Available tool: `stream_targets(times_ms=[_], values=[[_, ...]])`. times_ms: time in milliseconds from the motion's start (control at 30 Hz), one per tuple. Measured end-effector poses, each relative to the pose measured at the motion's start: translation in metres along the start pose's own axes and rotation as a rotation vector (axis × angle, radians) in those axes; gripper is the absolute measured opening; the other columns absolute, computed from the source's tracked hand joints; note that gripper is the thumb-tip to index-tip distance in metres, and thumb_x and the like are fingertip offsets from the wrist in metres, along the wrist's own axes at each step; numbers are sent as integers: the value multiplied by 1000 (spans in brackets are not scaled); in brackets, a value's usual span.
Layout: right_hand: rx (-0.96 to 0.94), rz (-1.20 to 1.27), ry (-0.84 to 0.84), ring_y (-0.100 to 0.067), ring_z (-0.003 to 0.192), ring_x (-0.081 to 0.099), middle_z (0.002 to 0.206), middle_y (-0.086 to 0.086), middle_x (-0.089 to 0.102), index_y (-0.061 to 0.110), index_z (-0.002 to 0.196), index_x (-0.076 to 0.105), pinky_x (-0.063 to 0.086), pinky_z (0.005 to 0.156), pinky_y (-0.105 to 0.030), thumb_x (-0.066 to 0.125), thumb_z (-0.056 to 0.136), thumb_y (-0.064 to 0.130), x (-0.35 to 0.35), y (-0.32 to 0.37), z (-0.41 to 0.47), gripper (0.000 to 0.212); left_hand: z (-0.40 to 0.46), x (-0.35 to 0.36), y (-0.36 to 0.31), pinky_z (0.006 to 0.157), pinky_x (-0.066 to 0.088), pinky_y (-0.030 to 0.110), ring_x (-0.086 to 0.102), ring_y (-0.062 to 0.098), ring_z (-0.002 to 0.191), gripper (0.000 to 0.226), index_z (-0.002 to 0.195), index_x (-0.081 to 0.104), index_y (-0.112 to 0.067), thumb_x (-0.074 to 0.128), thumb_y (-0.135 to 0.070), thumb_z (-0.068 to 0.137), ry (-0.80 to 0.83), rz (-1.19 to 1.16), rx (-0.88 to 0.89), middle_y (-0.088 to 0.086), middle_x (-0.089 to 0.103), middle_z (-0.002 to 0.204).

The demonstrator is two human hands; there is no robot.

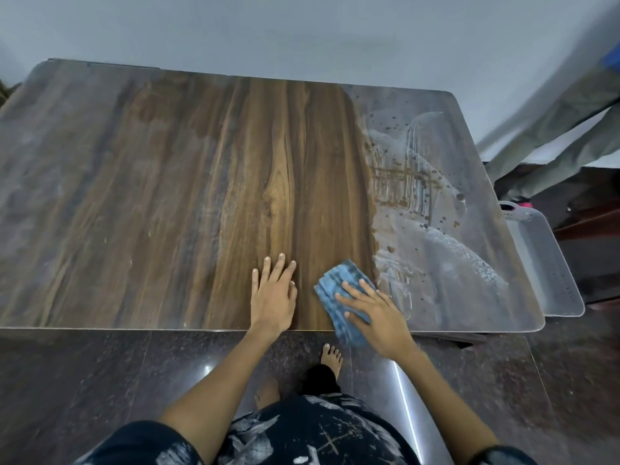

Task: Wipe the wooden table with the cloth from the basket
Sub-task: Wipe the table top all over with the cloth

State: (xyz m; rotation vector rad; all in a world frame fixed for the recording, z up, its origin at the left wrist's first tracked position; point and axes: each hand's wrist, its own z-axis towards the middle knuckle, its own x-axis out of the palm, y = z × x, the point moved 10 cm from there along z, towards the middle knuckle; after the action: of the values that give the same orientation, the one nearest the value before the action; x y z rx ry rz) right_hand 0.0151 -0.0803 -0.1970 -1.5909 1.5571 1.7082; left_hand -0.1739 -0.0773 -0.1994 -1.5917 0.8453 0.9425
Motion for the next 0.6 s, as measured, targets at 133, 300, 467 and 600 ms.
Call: stream_targets(times_ms=[133, 300, 467, 600], values=[[120, 15, -61, -4, 142, 7, 149, 24, 22, 44, 136, 40, 13, 116, -35, 41, 98, 37, -26, -28, 33, 38, 9, 5, -16, 115, -3, 39, -1, 17, 144, 46, 144, 26, -25, 31, -31, 99, 26, 11, 5, -6, 12, 156], [237, -47, -147, -13, 145, 5, 153, 16, 20, 39, 140, 35, 6, 116, -33, 37, 99, 32, -33, -7, 67, 42, 23, 11, -30, 115, -3, 38, -1, 18, 144, 47, 145, 26, -26, 31, -36, 99, 29, -11, -37, -6, 10, 156], [-27, -108, -47, -6, 142, 3, 152, 17, 21, 38, 139, 37, 6, 118, -34, 37, 98, 28, -29, -8, 54, 42, 44, 15, -47, 115, -3, 40, -2, 21, 144, 48, 145, 25, -25, 33, -35, 99, 2, -28, -49, -3, 11, 156], [-117, -152, 22, 1, 135, -5, 151, 20, 21, 41, 139, 36, -5, 111, -24, 36, 98, 30, -40, -35, 41, 42, 66, 18, -61, 115, -1, 41, -1, 22, 144, 49, 145, 24, -24, 31, -36, 99, -21, -14, -67, -2, 11, 156]])
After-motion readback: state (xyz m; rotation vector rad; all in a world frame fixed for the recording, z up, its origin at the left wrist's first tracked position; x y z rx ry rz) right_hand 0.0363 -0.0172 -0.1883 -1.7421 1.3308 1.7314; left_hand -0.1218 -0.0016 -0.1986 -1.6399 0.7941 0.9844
